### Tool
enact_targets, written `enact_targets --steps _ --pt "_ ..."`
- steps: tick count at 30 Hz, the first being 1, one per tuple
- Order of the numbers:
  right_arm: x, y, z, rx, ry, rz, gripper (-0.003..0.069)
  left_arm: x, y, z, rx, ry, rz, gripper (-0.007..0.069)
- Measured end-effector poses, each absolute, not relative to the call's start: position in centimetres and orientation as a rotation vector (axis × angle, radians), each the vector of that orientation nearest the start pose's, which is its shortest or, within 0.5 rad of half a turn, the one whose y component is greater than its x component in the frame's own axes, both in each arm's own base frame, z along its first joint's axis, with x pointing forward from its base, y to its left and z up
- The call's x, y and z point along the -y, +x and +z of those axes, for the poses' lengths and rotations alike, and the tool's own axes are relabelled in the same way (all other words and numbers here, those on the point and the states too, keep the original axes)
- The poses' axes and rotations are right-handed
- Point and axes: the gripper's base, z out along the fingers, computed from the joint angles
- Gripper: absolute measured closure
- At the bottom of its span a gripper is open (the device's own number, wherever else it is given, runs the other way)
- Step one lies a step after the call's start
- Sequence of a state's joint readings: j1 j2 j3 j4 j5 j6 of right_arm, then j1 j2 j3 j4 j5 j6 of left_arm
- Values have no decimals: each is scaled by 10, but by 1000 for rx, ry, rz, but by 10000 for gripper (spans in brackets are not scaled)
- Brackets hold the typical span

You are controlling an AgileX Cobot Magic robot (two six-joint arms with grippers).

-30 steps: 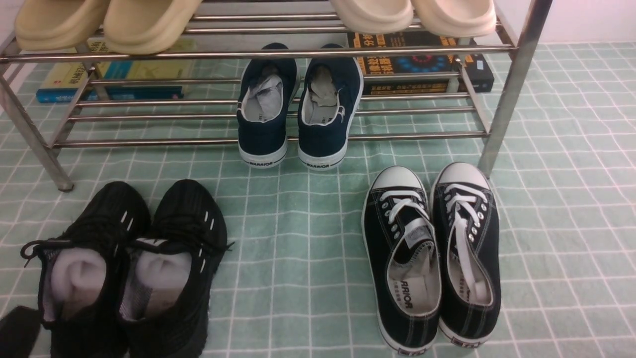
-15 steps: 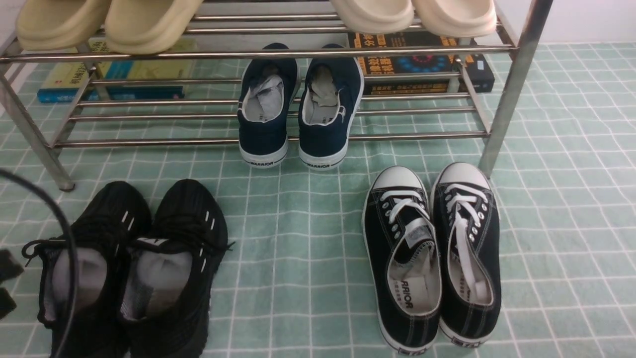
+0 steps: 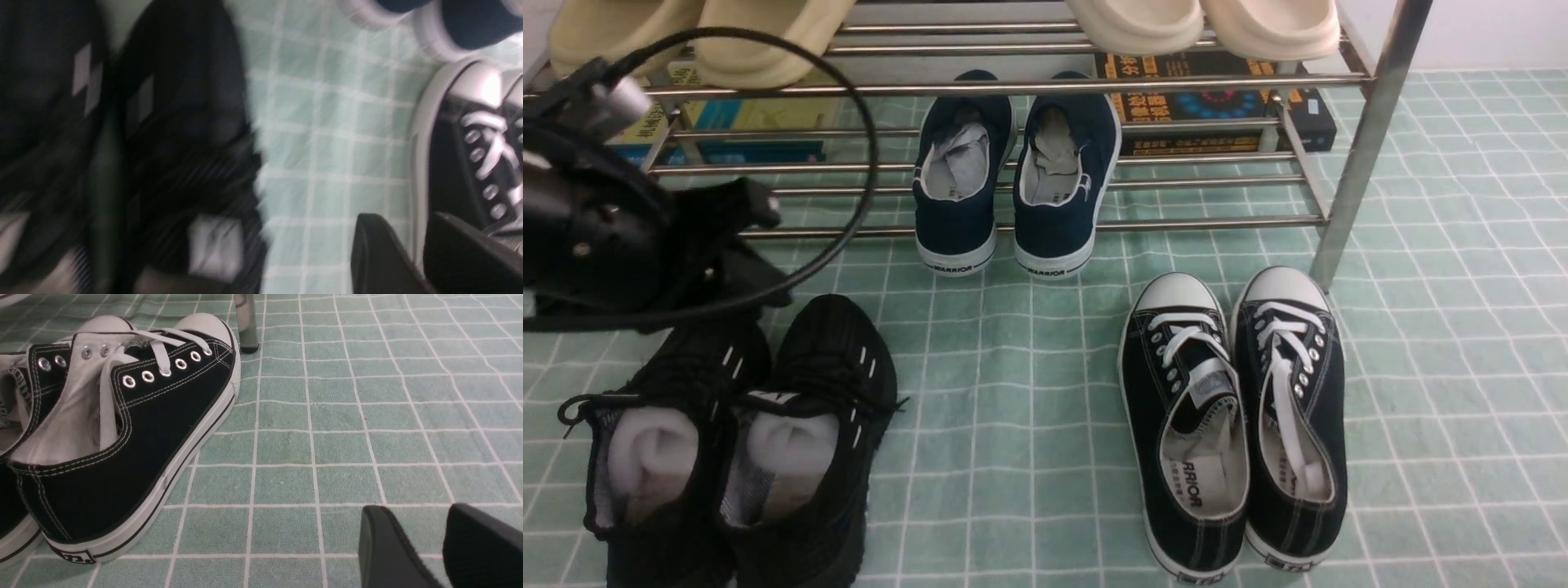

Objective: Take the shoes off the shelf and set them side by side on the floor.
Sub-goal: 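Grasp a shoe standing on the lower shelf of the shoe rack with the left gripper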

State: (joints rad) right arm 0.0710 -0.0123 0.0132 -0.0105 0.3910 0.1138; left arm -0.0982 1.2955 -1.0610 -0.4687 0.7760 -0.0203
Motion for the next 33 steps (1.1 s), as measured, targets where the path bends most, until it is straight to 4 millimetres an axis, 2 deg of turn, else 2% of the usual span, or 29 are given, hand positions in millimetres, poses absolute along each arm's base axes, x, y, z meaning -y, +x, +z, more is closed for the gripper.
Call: enact_targets --steps 3,7,12,13,17,21,29,33 --pt "-3 52 174 -1877 34 117 419 70 277 323 -2395 -169 -609 343" --pt "-3 52 174 -1877 34 117 419 91 309 313 -2333 -176 -609 253" --pt "-3 52 174 -1877 34 117 419 98 345 296 -2290 -205 -583 230" --pt "-3 52 174 -1877 34 117 419 98 345 296 -2285 -205 -582 230" --pt "-3 52 174 -1877 34 117 419 100 367 280 -2223 -205 -536 230" --pt "-3 52 174 -1877 34 117 419 102 379 267 -2185 -223 -512 231" --pt "-3 52 174 -1877 34 117 419 121 387 257 -2103 -200 -506 271" --pt "-3 52 174 -1877 34 117 419 123 393 249 -2087 -206 -493 286"
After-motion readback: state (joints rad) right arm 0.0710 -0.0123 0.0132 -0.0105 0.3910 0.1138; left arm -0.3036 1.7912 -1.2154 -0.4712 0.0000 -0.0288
